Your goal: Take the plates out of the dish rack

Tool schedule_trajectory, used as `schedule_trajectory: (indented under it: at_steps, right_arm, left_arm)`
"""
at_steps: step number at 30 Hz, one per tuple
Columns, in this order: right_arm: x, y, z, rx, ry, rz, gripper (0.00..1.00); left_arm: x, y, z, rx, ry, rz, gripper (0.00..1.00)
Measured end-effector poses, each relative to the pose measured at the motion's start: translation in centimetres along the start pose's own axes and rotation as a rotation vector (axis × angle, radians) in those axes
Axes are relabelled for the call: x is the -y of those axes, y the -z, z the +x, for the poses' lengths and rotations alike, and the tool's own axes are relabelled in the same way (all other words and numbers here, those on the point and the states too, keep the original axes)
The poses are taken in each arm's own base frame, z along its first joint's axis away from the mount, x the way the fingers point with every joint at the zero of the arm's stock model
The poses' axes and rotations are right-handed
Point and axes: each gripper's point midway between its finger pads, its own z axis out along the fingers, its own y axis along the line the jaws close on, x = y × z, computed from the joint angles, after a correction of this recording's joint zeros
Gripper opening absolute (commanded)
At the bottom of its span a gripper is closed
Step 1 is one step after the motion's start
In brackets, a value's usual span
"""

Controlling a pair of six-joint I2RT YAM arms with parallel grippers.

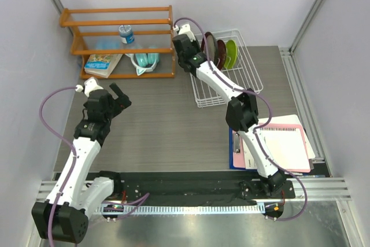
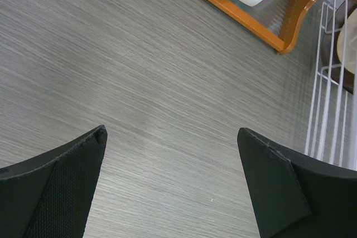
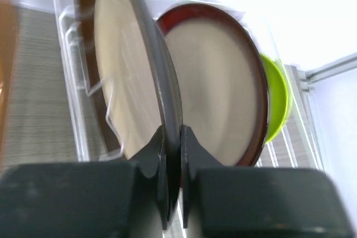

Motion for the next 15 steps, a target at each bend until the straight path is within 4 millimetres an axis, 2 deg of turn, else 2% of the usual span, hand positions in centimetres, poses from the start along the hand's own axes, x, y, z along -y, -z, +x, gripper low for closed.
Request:
schedule_trajectory:
  at_steps: [4, 15]
  right_arm:
    - [0.9, 0.3, -1.0, 0.021, 0.013, 0.043, 0.01]
    - [-0.2, 0.9, -1.7, 0.078, 0.099, 0.148, 0.01]
  left_arm:
    - [0.0, -0.3, 0.1, -0.005, -0.002, -0.004, 0.99]
    - [-0.2, -1.0, 0.8, -0.03, -0.012, -0.02, 0.99]
